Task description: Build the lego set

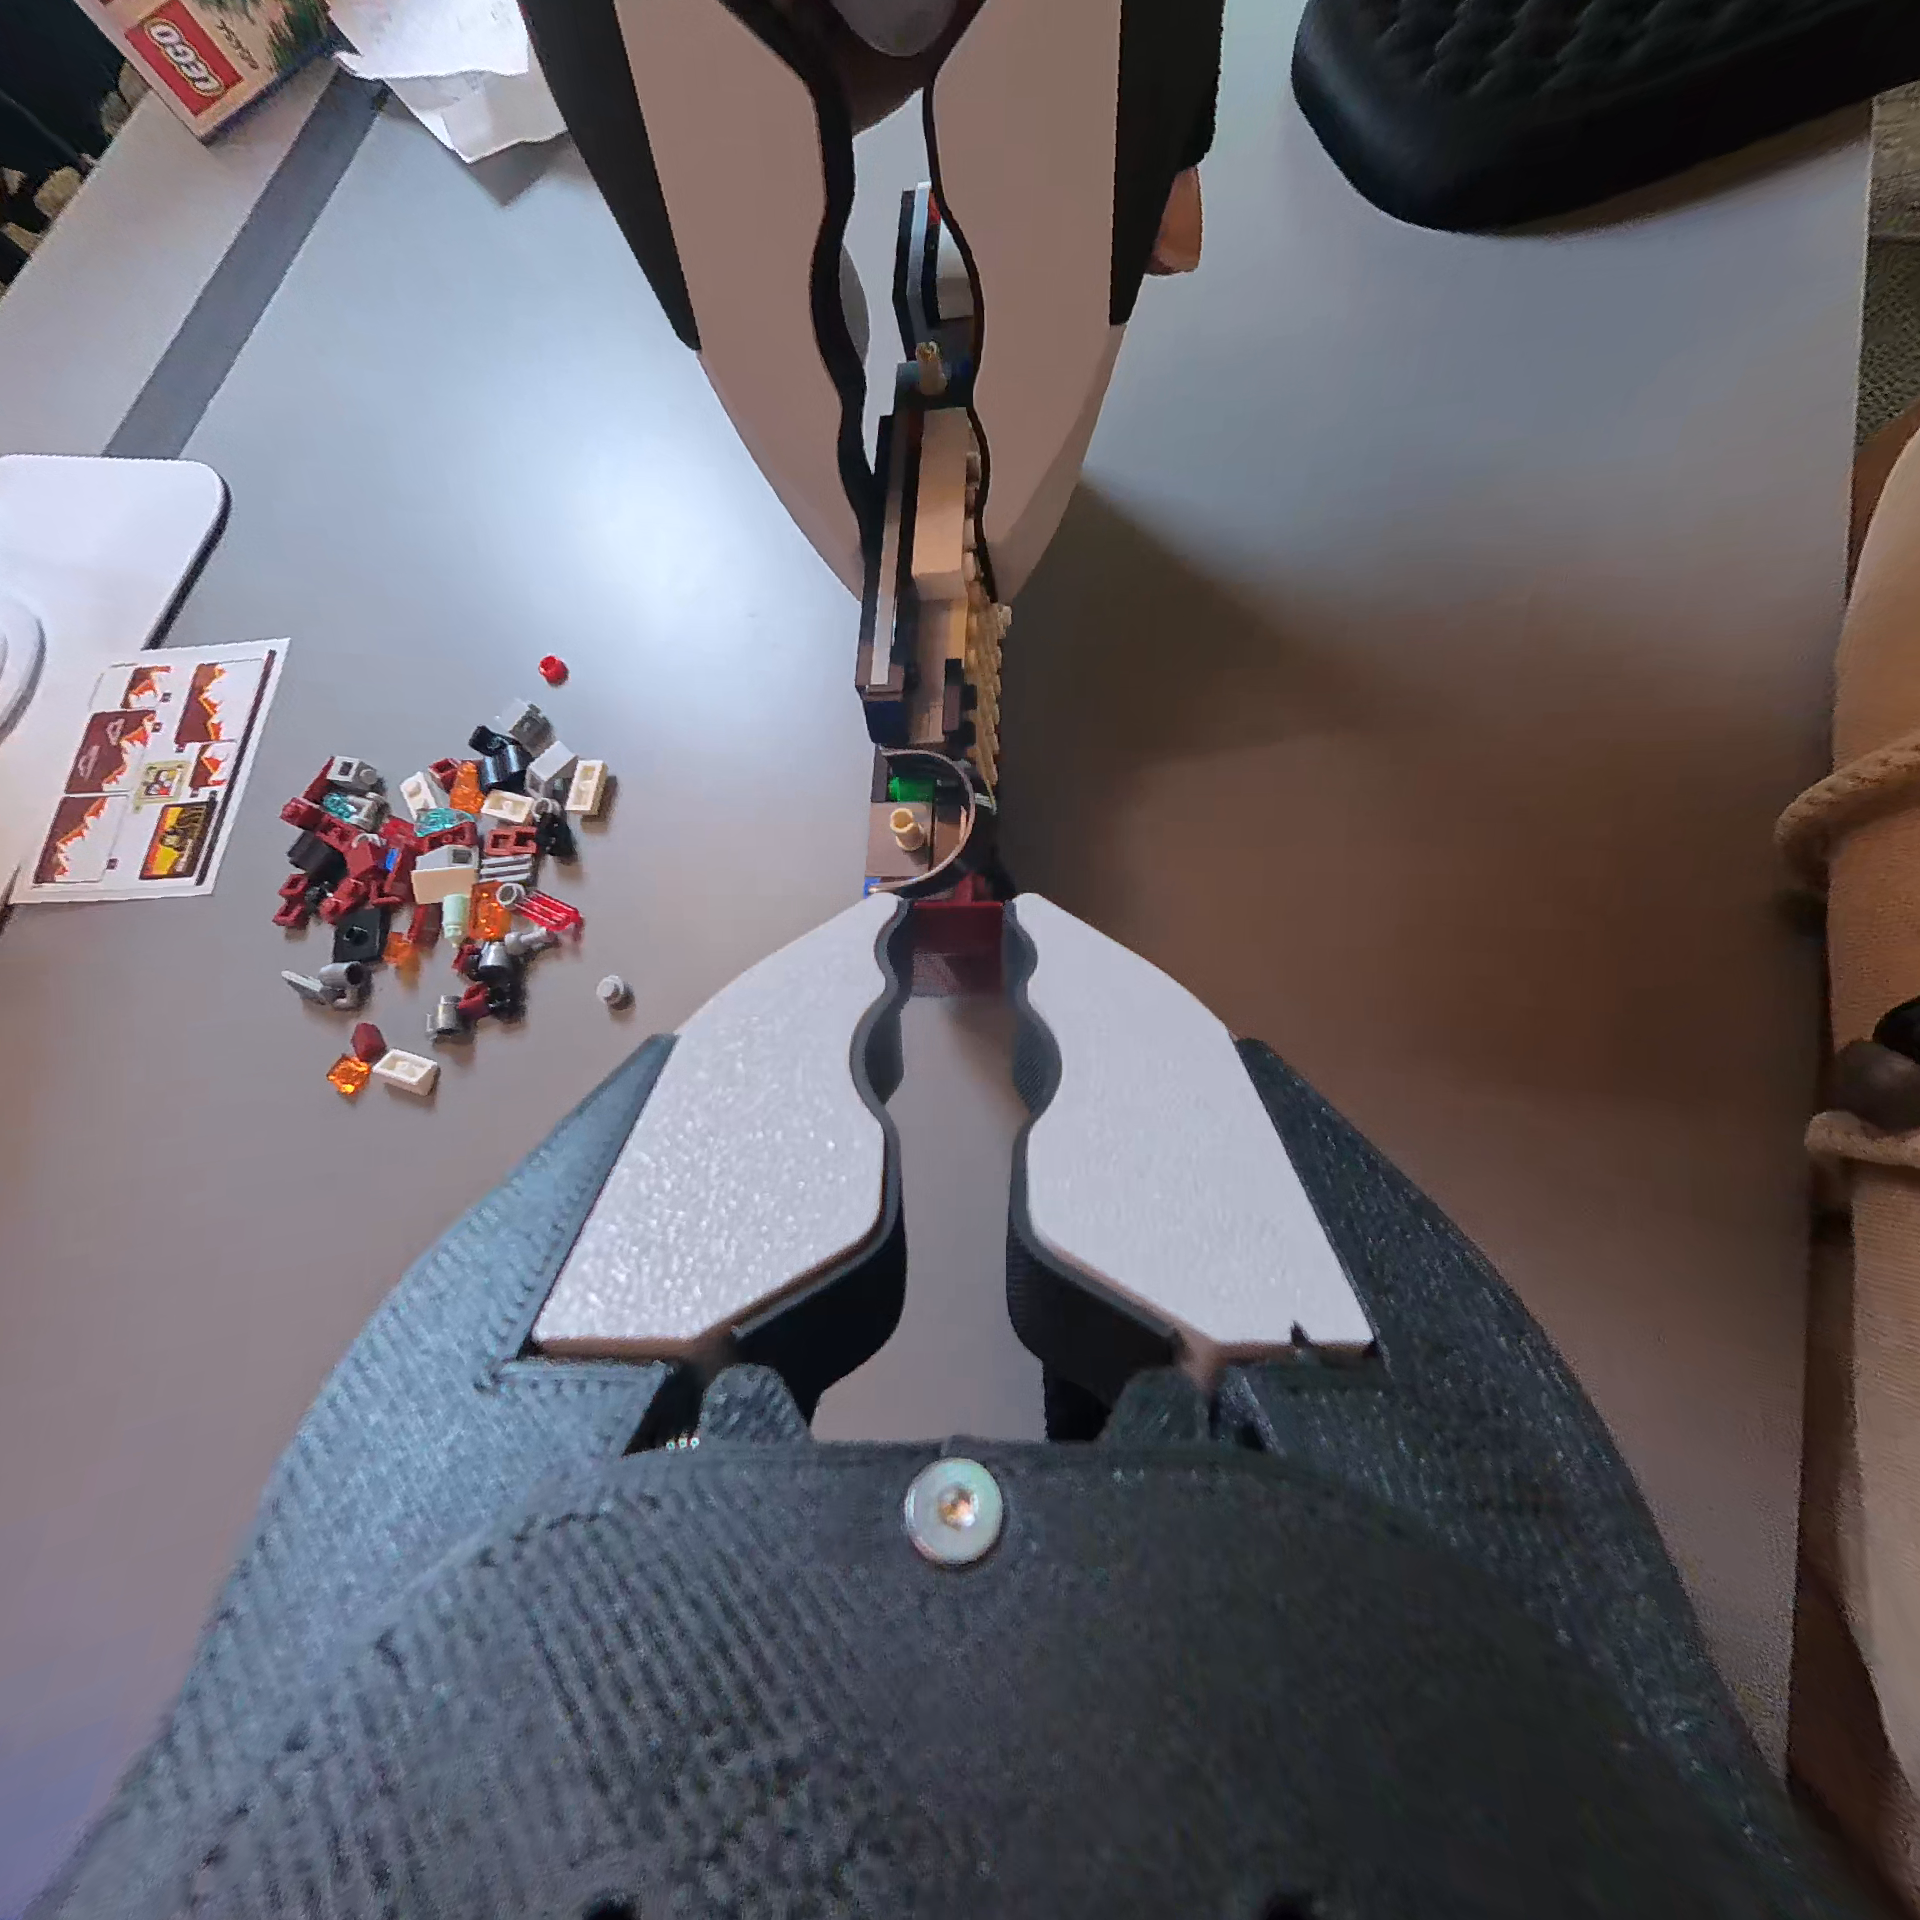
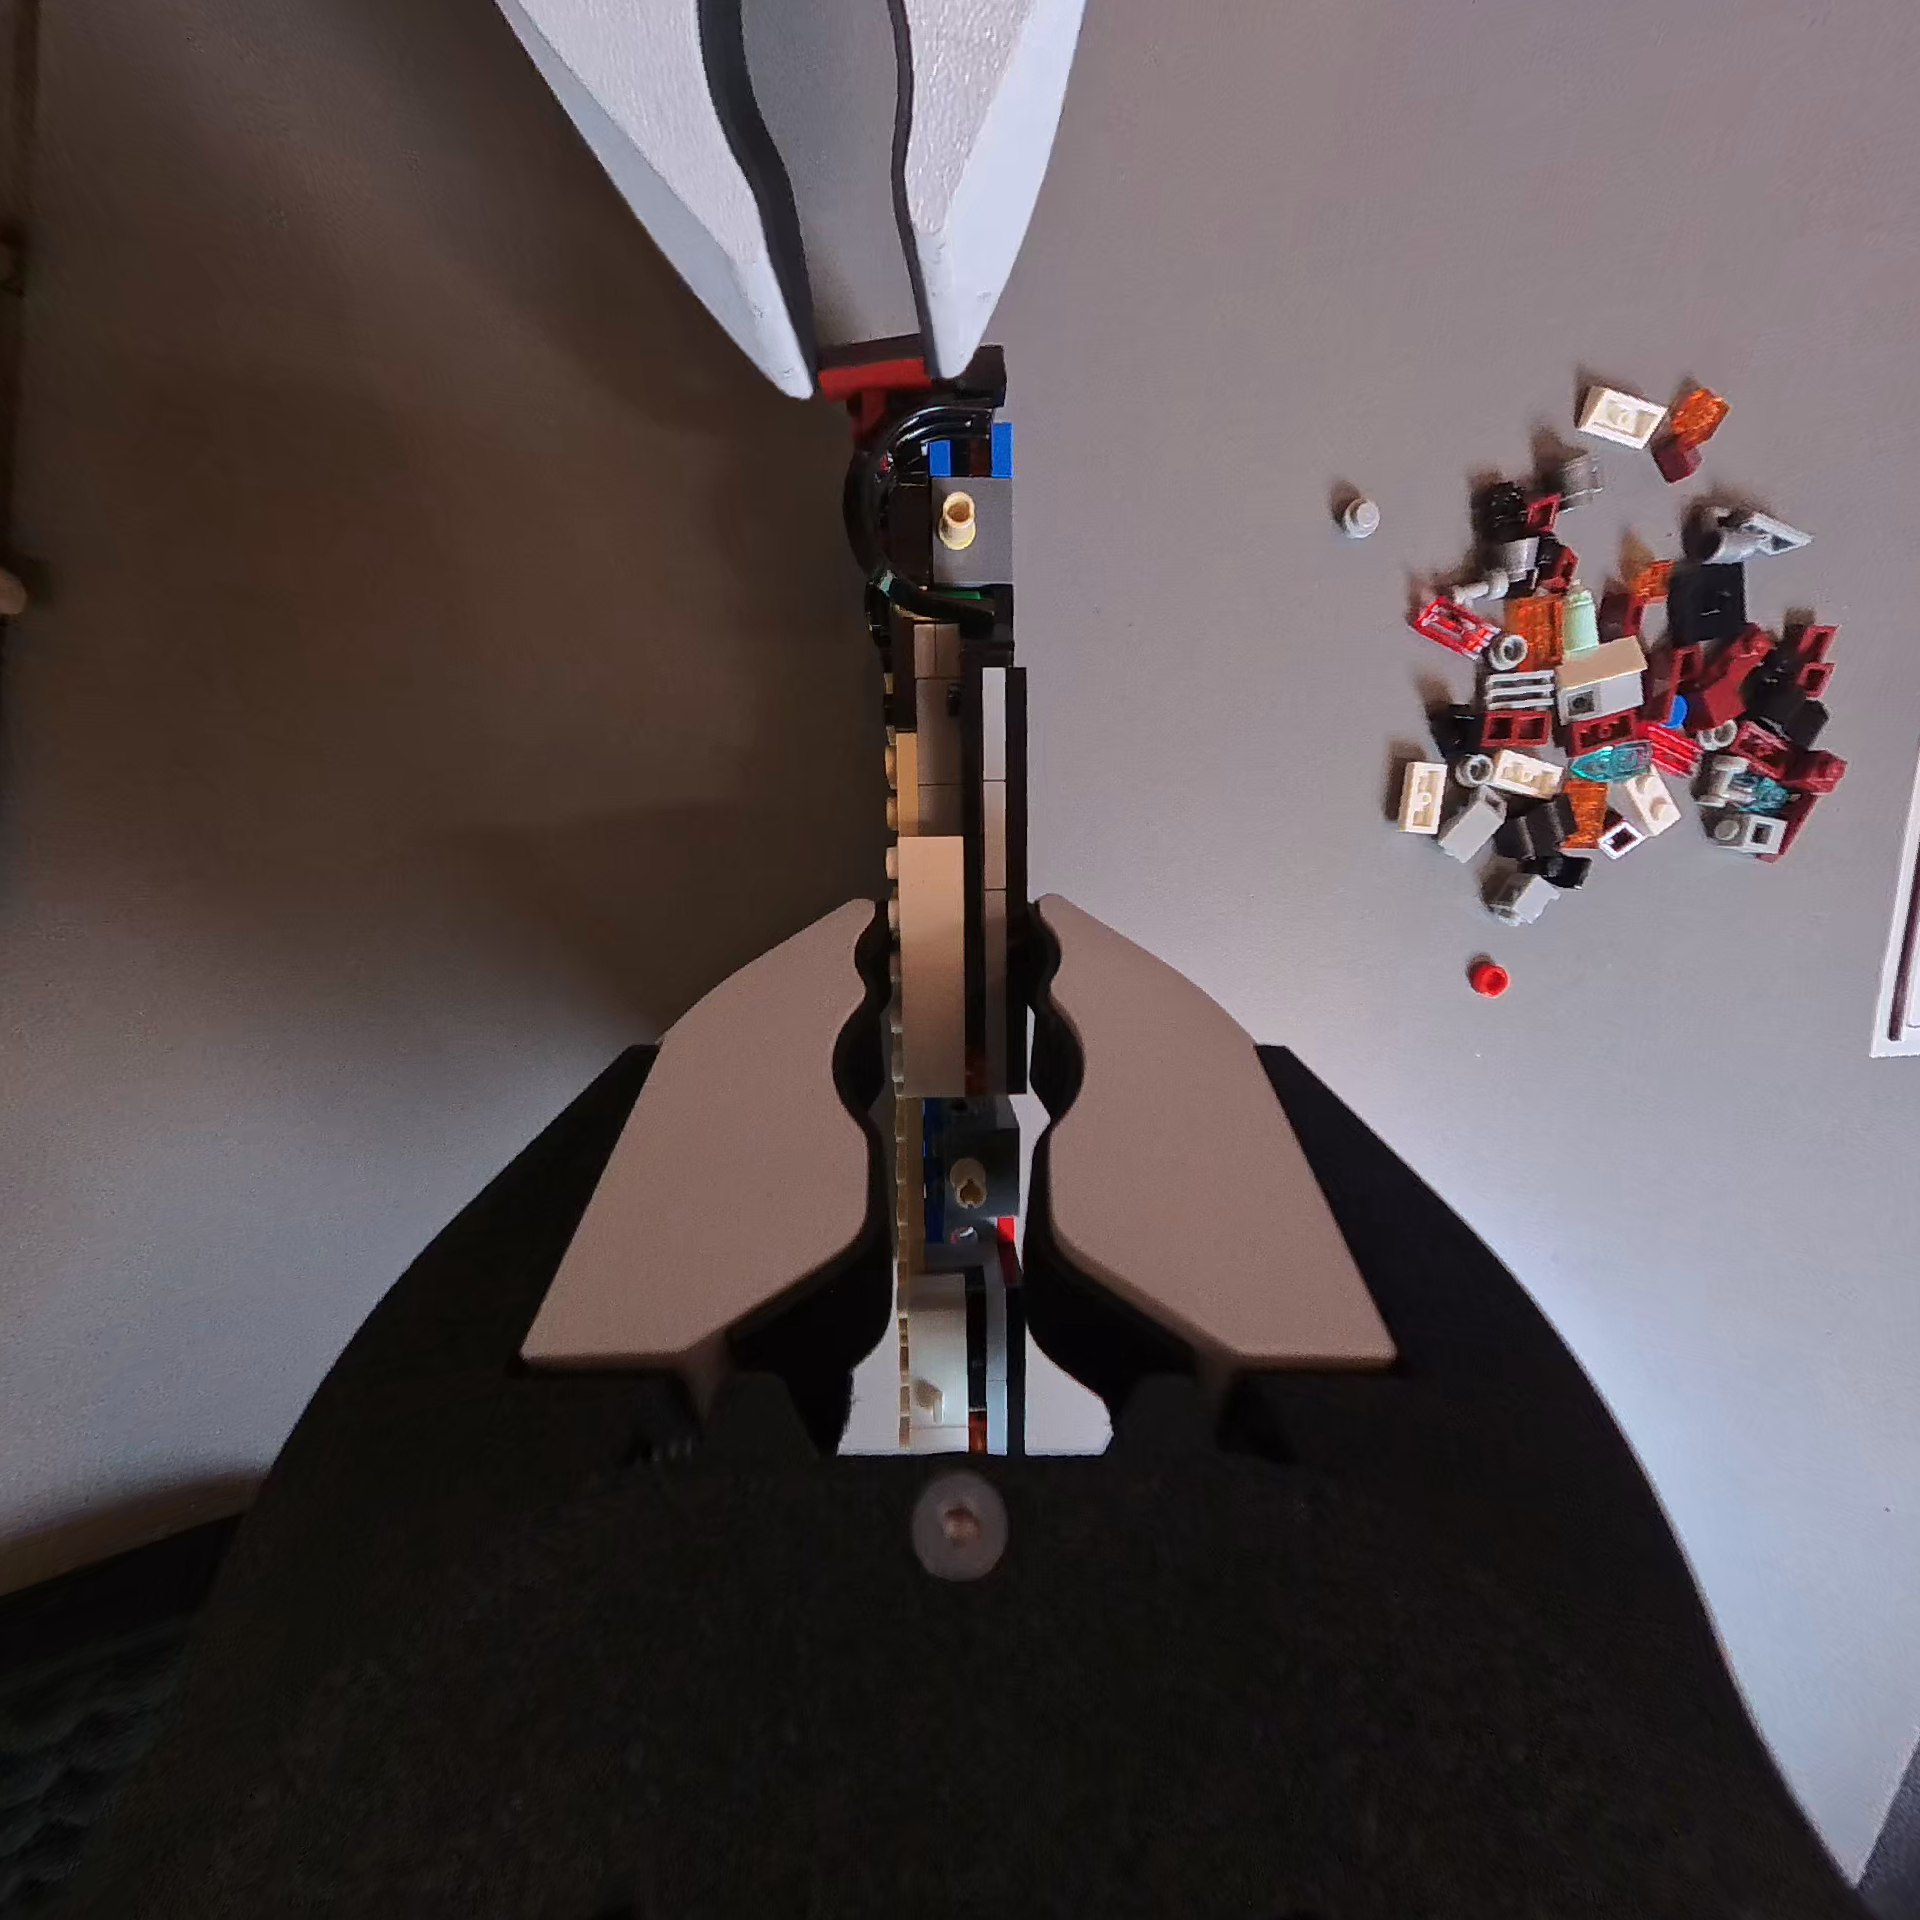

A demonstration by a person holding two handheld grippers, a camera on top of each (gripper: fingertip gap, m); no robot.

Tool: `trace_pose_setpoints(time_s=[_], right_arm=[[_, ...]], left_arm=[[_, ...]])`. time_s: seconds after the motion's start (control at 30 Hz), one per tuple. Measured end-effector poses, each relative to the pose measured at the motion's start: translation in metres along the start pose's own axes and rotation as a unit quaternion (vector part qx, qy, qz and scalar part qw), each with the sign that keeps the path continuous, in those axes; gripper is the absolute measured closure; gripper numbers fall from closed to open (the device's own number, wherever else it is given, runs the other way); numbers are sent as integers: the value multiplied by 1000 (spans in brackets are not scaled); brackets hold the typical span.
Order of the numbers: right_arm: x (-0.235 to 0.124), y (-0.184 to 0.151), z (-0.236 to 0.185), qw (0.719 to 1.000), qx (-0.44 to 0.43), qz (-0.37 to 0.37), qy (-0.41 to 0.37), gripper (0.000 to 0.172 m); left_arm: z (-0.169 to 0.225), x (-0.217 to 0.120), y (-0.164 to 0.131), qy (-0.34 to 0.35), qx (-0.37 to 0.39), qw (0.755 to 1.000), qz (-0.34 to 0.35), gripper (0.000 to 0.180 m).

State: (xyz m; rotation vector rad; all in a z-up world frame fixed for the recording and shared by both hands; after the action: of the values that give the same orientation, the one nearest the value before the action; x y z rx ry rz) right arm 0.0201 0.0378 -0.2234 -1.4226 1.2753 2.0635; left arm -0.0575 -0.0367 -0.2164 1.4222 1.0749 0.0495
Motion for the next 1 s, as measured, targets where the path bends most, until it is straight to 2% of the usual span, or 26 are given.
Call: trace_pose_setpoints(time_s=[0.4,1.0], right_arm=[[0,0,0,1000,-1,2,0,148],[0,0,1,1000,3,5,6,148]], left_arm=[[-2,1,-1,17,27,999,0,163],[-4,-5,-3,21,12,999,23,155]])
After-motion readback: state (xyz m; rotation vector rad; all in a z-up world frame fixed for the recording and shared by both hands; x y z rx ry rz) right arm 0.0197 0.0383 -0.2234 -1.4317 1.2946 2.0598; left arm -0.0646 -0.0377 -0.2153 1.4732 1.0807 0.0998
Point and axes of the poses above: each gripper's, where its closed fingertips meet, x out along the fingers, y out of its top, z = x × y across the jaws, the point moved 3 cm from there along -x, back along the fingers, and after that the axes turned 5 degrees about z, right-handed, at the moved point
